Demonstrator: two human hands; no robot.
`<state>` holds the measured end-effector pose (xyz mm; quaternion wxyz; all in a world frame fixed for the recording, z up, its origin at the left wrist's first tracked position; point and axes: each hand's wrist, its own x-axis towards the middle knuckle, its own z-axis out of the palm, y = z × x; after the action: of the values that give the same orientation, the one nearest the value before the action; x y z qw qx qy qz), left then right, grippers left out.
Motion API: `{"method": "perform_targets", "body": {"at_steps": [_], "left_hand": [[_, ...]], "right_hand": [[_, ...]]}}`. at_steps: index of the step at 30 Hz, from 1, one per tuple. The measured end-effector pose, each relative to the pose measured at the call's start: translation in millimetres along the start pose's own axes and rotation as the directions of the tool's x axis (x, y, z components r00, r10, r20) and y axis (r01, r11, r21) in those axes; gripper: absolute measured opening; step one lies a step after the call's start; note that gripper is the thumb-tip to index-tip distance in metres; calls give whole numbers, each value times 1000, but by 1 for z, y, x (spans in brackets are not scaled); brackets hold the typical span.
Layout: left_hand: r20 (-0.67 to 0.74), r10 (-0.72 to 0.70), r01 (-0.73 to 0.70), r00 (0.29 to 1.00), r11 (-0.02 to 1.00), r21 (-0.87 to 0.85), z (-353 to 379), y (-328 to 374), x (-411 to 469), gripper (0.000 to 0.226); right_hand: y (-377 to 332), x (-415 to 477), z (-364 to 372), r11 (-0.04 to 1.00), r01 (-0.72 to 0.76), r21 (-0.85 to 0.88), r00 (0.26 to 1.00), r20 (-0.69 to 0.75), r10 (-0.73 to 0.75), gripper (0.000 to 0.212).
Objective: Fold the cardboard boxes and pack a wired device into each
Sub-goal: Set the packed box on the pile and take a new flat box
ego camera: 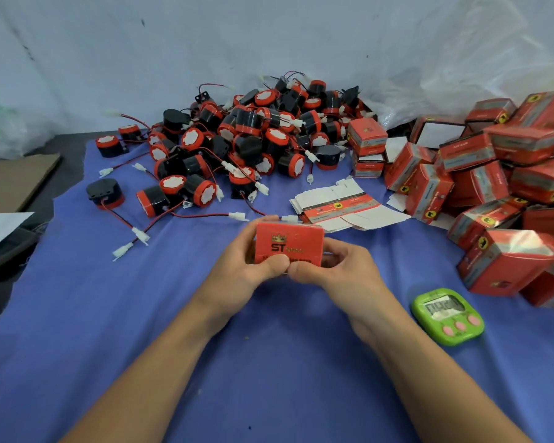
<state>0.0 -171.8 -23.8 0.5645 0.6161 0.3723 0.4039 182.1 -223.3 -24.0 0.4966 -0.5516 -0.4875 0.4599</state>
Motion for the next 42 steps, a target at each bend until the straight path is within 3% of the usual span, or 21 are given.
{"method": "perform_targets", "body": {"at_steps": [3,10,15,18,22,24,26,27,28,30,32,34,36,37,39,42], "left_hand": [[56,-47,49,997,998,-40,2,0,0,53],[35,-5,7,999,999,-37,0,-1,0,66],[54,-4,5,999,1000,-14,8,6,2,68],[55,-37,36,998,999,12,18,11,8,63],[47,-154,155,987,988,-14,44,26,28,39],[26,-137,138,990,988,-65,55,31,44,19],[-42,-106,103,993,993,-64,64,37,59,14],[-74,-80,82,994,996,29,67,38,66,15],[-91,-38,54,995,983,178,71,37,71,23],[-62,64,-28,996,886,464,78,32,78,34],[66,112,-126,992,722,680,85,29,82,47],[169,92,-192,981,547,815,90,21,89,59],[145,102,-176,984,450,876,92,15,94,47],[129,128,-171,983,408,897,93,13,95,40],[148,230,-224,962,350,910,95,7,94,32],[132,381,-302,915,429,852,94,-1,89,26]], "right_hand": [[1,0,1,1000,-31,3,999,16,31,46],[1,-1,-2,999,-39,-1,994,99,39,51],[-3,-4,-5,993,-28,111,999,31,25,55],[-7,-7,-17,986,-74,150,997,4,74,44],[-28,2,-45,940,-264,217,964,26,265,16],[-54,17,-70,867,-221,447,959,-63,277,20],[-80,35,-100,632,-58,772,970,-106,218,47],[-91,43,-113,529,-1,848,975,-118,190,59],[-100,48,-122,522,10,853,978,-118,174,63],[-106,58,-124,704,-40,709,971,-138,194,44],[-102,64,-114,853,-74,517,953,-215,212,18],[-91,66,-100,933,-72,352,946,-273,176,23],[-73,66,-91,996,-88,30,945,-315,93,35],[-63,64,-87,973,-101,-209,952,-305,34,41],[-45,57,-78,750,-97,-654,984,-174,-24,54],[-25,50,-69,442,-25,-897,998,-46,-36,34]]}}
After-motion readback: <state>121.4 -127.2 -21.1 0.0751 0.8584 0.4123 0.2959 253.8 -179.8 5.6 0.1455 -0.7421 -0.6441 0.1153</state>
